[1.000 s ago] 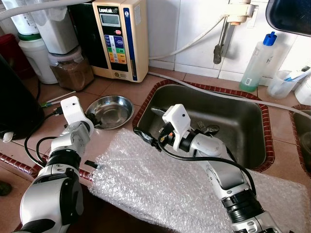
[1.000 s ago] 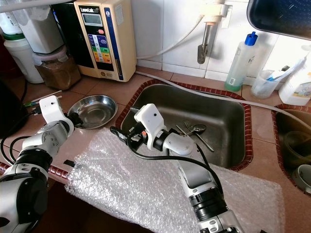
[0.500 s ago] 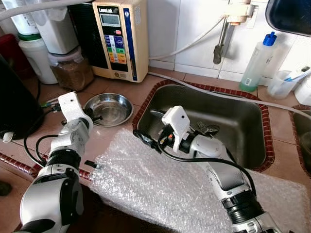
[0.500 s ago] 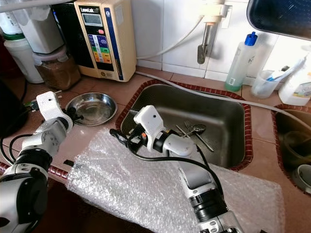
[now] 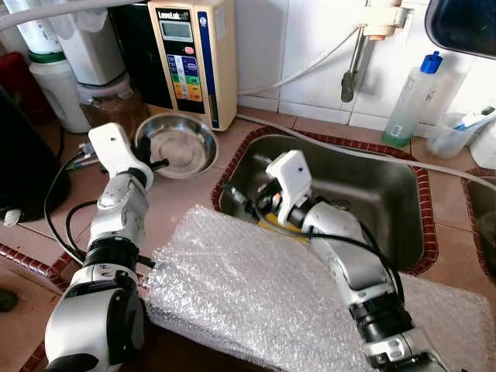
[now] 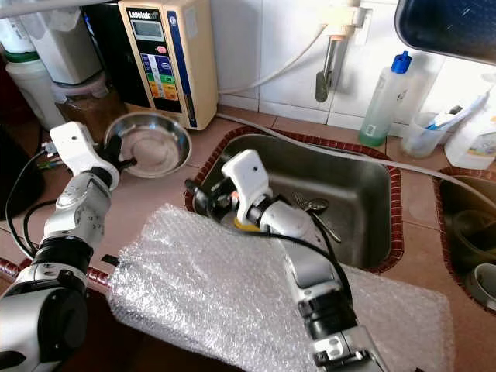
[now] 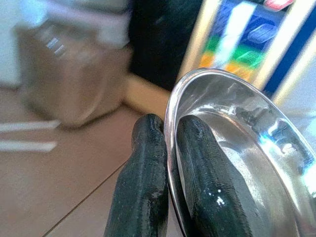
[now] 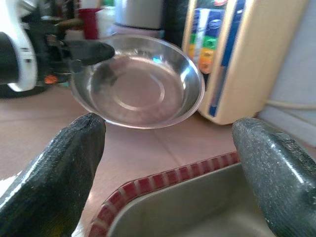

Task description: Kitchen organization

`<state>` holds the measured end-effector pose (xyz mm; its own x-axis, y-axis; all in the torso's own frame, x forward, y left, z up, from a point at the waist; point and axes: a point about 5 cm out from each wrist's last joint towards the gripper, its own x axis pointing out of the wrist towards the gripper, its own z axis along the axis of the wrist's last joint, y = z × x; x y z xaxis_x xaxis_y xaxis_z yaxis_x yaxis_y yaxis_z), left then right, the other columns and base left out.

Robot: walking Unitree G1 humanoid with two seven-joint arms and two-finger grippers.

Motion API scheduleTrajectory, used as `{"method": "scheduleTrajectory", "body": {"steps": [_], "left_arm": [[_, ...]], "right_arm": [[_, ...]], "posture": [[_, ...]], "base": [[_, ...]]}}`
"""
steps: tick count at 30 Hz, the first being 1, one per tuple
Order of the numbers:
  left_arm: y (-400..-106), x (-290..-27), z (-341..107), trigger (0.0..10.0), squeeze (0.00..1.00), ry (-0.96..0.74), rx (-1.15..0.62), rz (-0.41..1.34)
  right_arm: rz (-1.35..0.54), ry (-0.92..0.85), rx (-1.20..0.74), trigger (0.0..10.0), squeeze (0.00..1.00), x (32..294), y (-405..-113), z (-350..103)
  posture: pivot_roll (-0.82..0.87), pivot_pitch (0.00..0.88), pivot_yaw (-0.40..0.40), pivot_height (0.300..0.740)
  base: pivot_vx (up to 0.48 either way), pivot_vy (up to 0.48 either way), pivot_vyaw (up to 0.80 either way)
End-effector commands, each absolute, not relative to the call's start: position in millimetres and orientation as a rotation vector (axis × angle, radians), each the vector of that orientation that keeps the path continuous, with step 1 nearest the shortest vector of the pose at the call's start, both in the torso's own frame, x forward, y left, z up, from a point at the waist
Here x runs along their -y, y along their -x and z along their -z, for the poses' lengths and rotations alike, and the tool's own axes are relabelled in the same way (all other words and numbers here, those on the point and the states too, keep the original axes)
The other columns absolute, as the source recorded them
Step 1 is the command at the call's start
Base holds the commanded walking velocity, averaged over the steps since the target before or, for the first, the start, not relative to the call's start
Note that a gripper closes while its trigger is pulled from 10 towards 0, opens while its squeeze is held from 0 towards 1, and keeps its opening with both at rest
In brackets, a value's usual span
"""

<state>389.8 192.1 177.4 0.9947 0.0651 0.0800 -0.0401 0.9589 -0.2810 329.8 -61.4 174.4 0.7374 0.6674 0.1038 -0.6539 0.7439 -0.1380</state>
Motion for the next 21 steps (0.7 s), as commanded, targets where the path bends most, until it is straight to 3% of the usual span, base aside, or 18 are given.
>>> {"method": "scheduleTrajectory", "body": {"steps": [1,2,11,21], "left_arm": [[-389,-183,-194,0.0,0.0,0.237,0.191,0.015],[-389,-180,-195,0.0,0.0,0.232,0.205,0.029],[-381,-144,-201,0.0,0.0,0.161,0.294,0.186],[-373,-116,-208,0.0,0.0,0.206,0.362,0.283]], "right_arm": [[-0.663,0.057,0.167,10.0,0.15,65,-337,-181],[-0.652,0.046,0.171,10.0,0.0,65,-338,-182],[-0.515,-0.152,0.219,10.0,0.0,76,-350,-199],[-0.433,-0.222,0.175,10.0,0.0,83,-360,-196]], "posture": [[0.07,0.0,0.055,0.74],[0.07,0.0,0.055,0.74],[0.07,0.0,0.056,0.74],[0.07,0.0,0.058,0.74]], "base": [[0.0,0.0,0.0],[0.0,0.0,0.0],[0.0,0.0,0.0],[0.0,0.0,0.0]]}}
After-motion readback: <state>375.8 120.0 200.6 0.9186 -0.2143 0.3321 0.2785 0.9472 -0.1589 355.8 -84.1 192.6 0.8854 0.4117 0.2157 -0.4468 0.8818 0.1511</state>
